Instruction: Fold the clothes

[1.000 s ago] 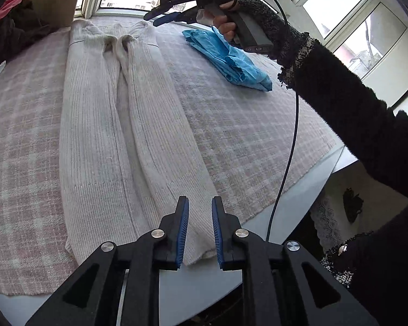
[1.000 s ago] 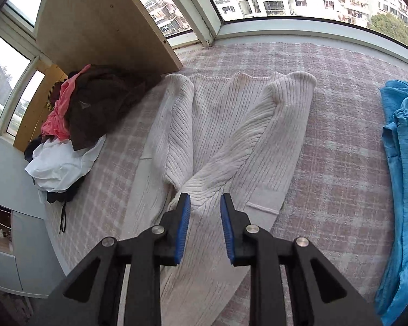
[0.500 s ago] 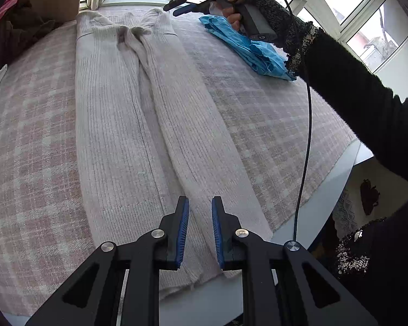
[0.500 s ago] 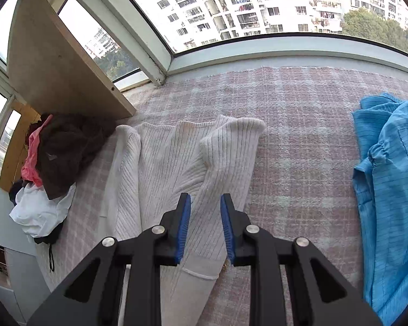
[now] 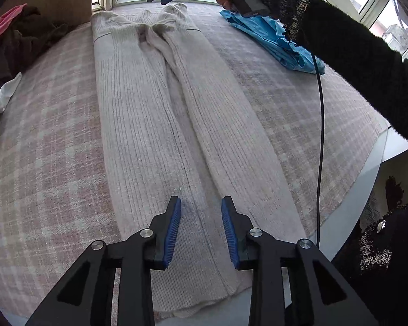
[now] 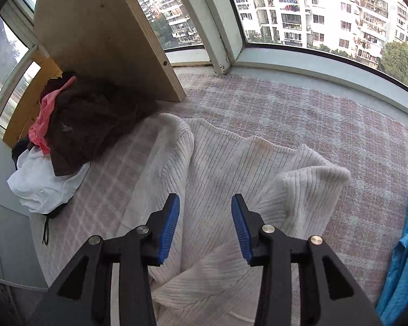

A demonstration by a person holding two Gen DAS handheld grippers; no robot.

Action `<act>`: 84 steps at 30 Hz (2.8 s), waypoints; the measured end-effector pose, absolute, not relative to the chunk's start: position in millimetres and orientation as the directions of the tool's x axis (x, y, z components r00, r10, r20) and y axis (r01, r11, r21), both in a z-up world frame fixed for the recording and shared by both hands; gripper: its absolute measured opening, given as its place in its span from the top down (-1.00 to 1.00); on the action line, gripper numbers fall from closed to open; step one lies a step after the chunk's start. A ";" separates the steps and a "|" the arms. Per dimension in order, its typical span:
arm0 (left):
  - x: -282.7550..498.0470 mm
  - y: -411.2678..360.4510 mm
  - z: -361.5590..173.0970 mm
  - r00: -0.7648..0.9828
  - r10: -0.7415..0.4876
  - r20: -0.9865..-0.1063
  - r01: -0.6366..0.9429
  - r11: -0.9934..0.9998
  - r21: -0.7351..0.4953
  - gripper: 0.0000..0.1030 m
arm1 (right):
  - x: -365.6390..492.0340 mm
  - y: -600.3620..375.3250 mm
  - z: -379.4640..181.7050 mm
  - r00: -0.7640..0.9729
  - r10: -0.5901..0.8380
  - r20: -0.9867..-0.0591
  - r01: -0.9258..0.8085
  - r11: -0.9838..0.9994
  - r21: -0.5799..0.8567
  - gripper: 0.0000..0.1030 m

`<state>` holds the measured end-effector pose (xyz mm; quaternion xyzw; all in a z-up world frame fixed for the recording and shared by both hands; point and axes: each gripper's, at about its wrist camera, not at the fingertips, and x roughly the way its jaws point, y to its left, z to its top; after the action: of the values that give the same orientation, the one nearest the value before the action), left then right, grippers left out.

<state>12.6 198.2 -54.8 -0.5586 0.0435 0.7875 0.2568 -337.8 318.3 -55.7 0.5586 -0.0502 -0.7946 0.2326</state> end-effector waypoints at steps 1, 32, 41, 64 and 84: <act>13.7 201.0 -55.5 -0.244 0.344 -0.907 -0.464 -0.862 -0.202 0.39 | -339.0 311.0 -63.0 -0.224 -0.429 -0.875 0.320 -0.880 0.350 0.23; 13.1 212.6 -63.0 -0.221 0.329 -0.918 -0.527 -0.832 -0.172 0.02 | -368.6 404.0 -41.9 -0.391 -0.352 -0.850 0.083 -0.934 0.349 0.23; 10.4 207.9 -63.2 -0.200 0.352 -0.914 -0.540 -0.818 -0.197 0.01 | -346.2 460.4 -86.9 -0.357 -0.428 -0.830 0.069 -0.899 0.433 0.18; 1.4 211.2 -62.9 -0.171 0.321 -0.931 -0.558 -0.811 -0.177 -0.25 | -345.2 437.5 -64.8 -0.423 -0.290 -0.859 0.197 -0.954 0.225 0.61; 39.4 195.5 -49.9 -0.236 0.241 -0.941 -0.472 -0.875 -0.106 -0.14 | -377.7 289.5 -85.0 -0.128 -0.533 -0.836 0.374 -0.807 0.457 0.47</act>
<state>39.4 195.5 -49.9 -0.5744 0.1004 0.7795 0.2288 -377.7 289.5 -85.0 0.5865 -0.0678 -0.7480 0.3032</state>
